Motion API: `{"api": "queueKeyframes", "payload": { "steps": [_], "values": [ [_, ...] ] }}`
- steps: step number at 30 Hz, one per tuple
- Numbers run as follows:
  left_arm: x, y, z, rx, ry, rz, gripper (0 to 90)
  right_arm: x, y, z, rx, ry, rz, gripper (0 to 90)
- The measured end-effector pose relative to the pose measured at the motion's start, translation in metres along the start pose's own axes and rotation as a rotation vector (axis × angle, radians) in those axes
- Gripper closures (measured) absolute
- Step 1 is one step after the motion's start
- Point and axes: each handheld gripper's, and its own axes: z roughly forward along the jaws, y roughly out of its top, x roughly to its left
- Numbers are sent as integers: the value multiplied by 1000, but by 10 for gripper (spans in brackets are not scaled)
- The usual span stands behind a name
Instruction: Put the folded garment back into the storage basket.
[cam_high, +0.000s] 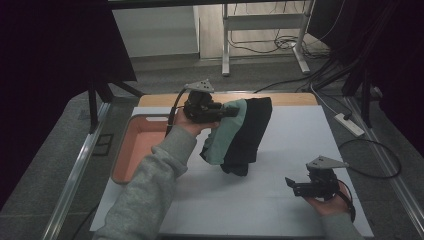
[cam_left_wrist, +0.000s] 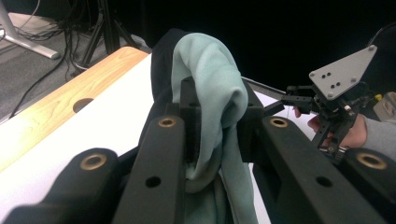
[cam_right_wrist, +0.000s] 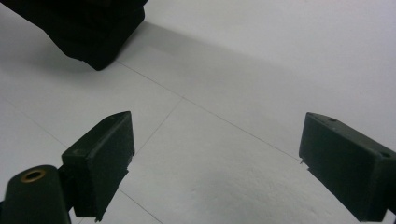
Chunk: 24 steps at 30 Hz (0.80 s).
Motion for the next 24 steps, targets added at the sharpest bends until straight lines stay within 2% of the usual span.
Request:
{"api": "queueKeyframes", "payload": {
  "steps": [16, 24],
  "values": [
    [-2, 9, -23, -23, 28, 13, 782, 0, 0, 0, -2, -4, 1, 105],
    [-2, 11, -36, -32, 46, 7, 783, 0, 0, 0, -4, -7, 3, 105]
  ]
}}
